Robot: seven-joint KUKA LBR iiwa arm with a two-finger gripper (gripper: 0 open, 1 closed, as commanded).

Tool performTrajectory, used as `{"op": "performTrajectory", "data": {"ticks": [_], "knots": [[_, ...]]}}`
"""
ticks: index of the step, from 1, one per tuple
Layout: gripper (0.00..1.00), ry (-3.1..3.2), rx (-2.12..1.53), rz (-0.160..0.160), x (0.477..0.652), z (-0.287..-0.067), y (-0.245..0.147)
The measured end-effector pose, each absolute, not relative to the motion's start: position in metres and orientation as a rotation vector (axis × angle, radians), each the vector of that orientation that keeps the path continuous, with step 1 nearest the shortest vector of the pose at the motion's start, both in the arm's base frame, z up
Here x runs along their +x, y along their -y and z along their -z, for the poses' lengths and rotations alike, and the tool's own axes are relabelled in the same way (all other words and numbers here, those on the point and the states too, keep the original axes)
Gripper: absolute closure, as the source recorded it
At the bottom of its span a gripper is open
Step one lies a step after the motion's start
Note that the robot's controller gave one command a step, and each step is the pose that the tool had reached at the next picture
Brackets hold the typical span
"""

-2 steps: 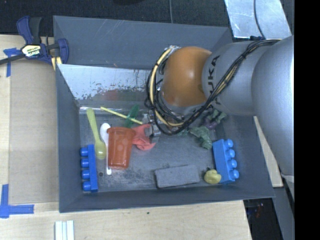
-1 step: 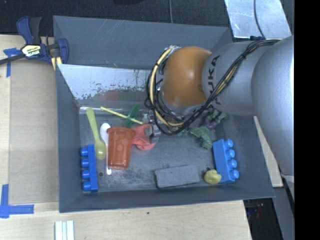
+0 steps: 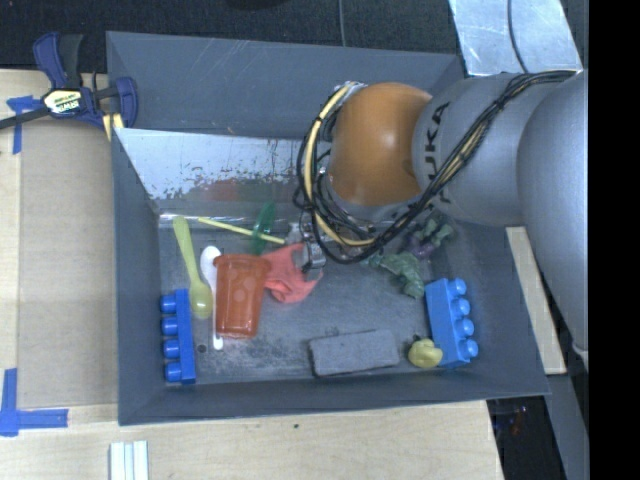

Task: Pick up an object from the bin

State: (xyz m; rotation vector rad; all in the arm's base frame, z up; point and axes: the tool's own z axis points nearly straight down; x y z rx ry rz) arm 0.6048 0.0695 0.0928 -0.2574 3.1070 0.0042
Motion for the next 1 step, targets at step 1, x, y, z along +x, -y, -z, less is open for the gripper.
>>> {"op": "performTrajectory", "data": {"ticks": [1], "knots": [[1.00,-3.103,-0.257,-0.004,0.6057,-0.1043,-0.0696]]}}
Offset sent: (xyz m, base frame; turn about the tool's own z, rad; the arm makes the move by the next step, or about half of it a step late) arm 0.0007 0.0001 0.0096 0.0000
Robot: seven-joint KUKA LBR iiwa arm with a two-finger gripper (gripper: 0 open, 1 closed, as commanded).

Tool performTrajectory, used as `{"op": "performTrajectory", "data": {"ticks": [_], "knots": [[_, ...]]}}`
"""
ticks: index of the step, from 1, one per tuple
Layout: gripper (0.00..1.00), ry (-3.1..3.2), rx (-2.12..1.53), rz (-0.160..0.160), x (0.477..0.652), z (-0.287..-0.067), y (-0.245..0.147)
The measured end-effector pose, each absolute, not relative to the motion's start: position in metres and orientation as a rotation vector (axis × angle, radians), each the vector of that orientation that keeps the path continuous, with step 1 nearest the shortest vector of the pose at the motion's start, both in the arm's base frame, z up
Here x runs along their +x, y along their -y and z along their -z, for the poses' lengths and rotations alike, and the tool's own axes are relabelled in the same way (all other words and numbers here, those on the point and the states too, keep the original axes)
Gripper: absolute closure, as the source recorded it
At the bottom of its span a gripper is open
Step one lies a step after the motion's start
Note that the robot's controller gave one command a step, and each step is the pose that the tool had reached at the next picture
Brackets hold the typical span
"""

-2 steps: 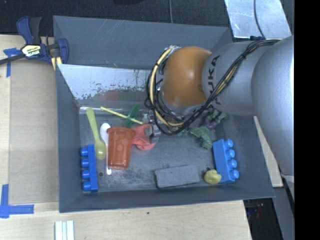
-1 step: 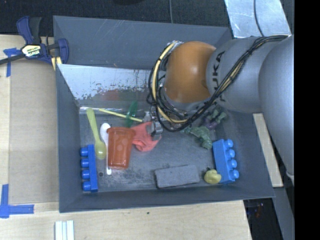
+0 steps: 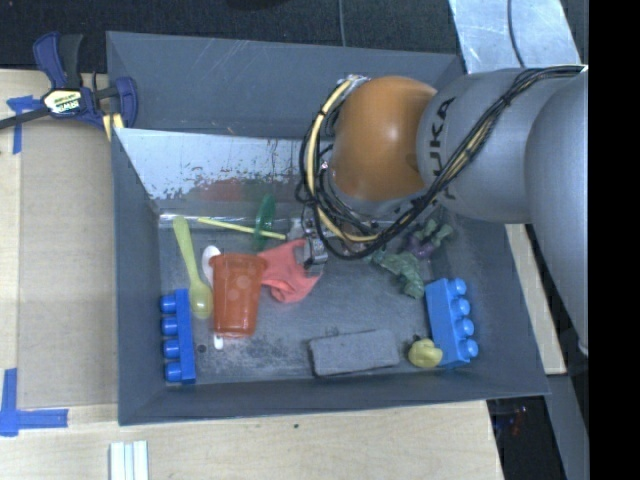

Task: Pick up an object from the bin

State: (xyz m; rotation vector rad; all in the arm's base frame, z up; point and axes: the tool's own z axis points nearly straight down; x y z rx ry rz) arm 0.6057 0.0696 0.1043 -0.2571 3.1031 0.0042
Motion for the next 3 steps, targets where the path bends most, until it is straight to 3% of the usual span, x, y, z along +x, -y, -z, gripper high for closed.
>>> {"op": "performTrajectory", "data": {"ticks": [2,3], "knots": [[1.00,-3.101,-0.256,-0.004,0.606,-0.124,-0.069],[1.00,-3.106,-0.255,-0.004,0.605,-0.150,-0.069]]}}
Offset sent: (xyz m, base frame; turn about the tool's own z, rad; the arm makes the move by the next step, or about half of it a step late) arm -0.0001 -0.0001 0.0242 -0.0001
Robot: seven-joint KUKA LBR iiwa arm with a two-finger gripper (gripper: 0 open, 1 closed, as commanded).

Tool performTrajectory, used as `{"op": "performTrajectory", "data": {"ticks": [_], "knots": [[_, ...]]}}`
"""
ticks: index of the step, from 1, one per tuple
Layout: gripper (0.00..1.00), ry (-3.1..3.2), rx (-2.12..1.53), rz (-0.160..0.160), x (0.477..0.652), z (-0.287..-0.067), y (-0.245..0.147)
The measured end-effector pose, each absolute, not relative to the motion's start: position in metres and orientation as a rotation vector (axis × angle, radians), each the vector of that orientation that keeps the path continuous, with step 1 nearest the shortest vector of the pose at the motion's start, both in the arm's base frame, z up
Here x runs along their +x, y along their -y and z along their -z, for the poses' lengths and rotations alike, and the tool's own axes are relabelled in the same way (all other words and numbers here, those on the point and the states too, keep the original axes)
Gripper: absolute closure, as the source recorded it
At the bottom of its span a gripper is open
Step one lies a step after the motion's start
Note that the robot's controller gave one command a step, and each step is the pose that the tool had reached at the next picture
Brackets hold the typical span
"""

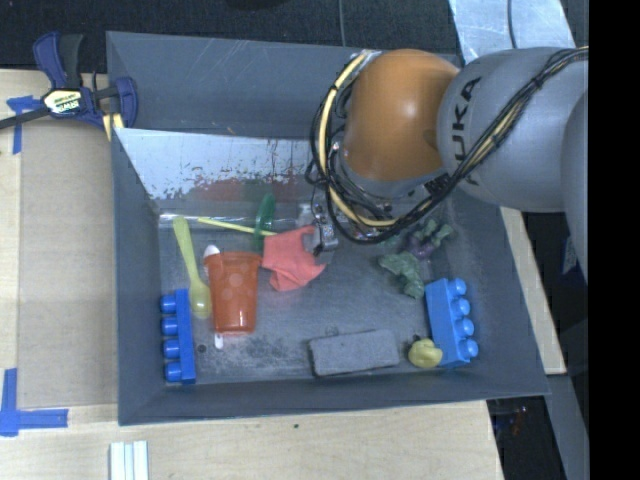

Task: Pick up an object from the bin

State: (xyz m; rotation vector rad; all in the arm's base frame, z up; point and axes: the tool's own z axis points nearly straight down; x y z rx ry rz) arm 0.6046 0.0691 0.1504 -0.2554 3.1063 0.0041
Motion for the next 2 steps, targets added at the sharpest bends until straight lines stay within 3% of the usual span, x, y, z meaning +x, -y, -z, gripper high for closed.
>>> {"op": "performTrajectory", "data": {"ticks": [1,2], "knots": [[1.00,-3.098,-0.255,-0.004,0.606,-0.176,-0.069],[1.00,-3.098,-0.254,-0.004,0.607,-0.187,-0.069]]}}
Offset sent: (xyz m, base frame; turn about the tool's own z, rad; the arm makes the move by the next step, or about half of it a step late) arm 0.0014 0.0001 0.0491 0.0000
